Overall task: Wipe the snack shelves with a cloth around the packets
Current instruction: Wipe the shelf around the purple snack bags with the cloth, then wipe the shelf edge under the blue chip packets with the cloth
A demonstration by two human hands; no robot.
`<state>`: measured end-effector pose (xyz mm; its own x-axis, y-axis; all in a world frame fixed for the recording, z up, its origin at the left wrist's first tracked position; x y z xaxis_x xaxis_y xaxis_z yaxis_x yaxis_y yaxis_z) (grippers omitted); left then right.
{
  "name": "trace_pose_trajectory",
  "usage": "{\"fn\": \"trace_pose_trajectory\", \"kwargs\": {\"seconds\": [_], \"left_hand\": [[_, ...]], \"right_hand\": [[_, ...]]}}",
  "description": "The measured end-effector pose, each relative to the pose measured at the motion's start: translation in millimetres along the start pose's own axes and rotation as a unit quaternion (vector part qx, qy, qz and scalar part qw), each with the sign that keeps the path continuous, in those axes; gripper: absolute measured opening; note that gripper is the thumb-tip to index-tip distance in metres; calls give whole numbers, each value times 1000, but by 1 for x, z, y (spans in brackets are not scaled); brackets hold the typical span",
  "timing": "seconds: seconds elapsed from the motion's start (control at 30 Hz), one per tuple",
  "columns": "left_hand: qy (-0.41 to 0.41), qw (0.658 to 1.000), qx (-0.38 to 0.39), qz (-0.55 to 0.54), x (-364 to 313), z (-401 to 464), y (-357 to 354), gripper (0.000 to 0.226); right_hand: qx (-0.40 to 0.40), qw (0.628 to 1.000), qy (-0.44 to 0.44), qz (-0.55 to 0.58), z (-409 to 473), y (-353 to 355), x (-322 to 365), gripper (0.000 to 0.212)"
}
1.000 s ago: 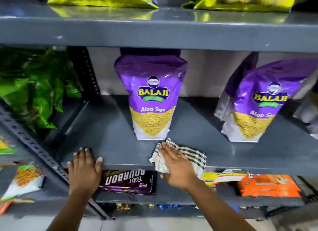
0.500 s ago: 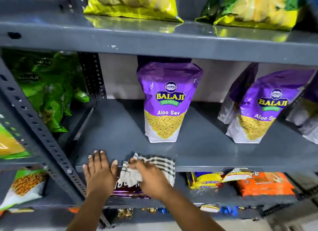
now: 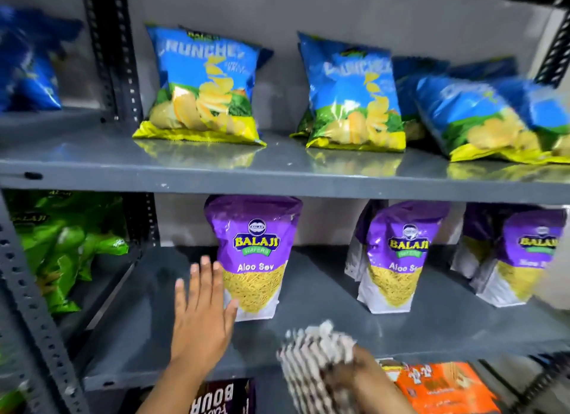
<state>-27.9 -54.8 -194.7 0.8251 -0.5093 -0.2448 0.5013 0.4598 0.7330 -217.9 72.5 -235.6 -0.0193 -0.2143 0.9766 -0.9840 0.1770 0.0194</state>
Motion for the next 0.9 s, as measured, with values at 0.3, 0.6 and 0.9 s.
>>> {"fn": "trace_pose_trajectory", "kwargs": {"seconds": [0.3,0.6,0.9], "left_hand": [[-82,972,-221,-13,-96,102,139,68],[-71,971,-227,28,-84,124,147,68],[-81,966,-243,37,-84,125,144,68]], "right_hand": [[-281,859,411,-117,-82,84,289,27],[-146,619,331,-698,51,-63,300,44],[-28,693,343,-633,59,-85,299,41]]}}
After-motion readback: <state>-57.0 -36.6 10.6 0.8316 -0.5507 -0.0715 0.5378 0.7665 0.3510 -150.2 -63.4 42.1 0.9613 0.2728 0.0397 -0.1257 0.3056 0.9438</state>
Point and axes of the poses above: each hand's wrist, its own z-axis towards the middle knuckle, its own y-axis out of the back of the hand, x = y × z, the point moved 10 cm from there along z, towards the middle knuckle, and after that the axes turned 6 degrees about -z, right-handed, at the moved point
